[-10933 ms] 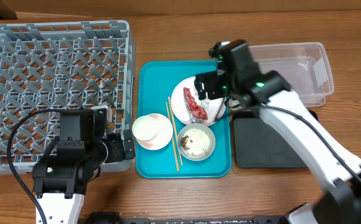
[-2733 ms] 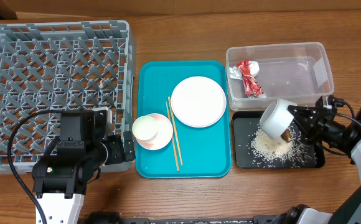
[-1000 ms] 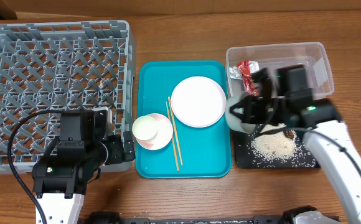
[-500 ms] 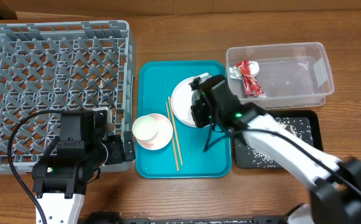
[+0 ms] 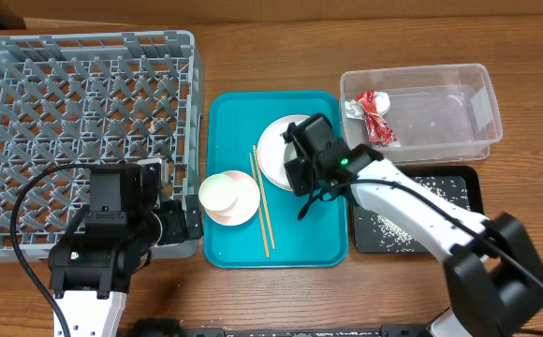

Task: Sort waste into correct bins and load items into the dishwasher
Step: 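Place the emptied bowl onto the white plate with the right gripper, then grasp the white cup with the left gripper and lift it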

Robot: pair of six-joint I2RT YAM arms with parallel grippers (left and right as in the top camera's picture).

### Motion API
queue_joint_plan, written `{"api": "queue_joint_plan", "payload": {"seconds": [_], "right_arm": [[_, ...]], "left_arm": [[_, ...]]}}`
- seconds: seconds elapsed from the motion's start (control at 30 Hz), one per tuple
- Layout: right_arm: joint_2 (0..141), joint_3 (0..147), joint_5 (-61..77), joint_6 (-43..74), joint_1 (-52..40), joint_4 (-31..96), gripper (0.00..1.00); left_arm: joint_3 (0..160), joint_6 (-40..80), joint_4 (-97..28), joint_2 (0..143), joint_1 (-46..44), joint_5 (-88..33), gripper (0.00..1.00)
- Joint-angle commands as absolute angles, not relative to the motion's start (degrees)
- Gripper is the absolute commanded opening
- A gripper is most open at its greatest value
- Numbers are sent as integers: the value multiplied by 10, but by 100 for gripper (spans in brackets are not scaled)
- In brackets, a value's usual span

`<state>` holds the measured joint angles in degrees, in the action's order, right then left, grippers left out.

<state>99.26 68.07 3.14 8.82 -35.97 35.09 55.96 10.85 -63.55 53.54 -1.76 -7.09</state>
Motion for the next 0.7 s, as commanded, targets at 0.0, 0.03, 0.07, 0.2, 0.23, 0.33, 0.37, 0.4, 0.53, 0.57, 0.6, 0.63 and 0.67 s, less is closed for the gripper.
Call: {"api": "queue_joint_plan", "payload": {"seconds": [0.0,0.03,0.07,0.2,0.23,0.33,0.37,0.4,0.53,0.57,0.6,0.63,0.67], "right_arm": [[922,768,35,103,-345,409,47],[912,782,36,117,-338,432,49],[900,797,36,137,-329,457,53],[856,813,59,184,-287,510,65],[848,813,74,183,-275,521,65],[836,813,104,183,-250,550,65],[836,813,109,183,-245,560,66],[836,813,117,182,-243,567,66],[840,813,171,176,-248,578,66],[842,813,183,176,-253,575,65],[843,813,191,176,-262,571,65],[845,813,192,176,-270,566,65],[847,813,192,176,-280,559,64]], "left_arm": [[573,118,-616,536,-17,-83,100],[573,118,-607,536,-18,-93,100],[573,118,-595,537,-20,-105,100],[573,118,-562,549,-43,-115,98],[573,118,-556,556,-50,-115,98],[573,118,-552,579,-69,-109,96],[573,118,-552,591,-77,-100,95],[573,118,-554,601,-82,-91,95],[573,119,-572,635,-87,-69,91],[573,119,-577,639,-84,-68,89],[573,122,-583,641,-81,-63,88],[573,133,-592,640,-75,-53,88],[573,141,-599,637,-69,-44,88]]}}
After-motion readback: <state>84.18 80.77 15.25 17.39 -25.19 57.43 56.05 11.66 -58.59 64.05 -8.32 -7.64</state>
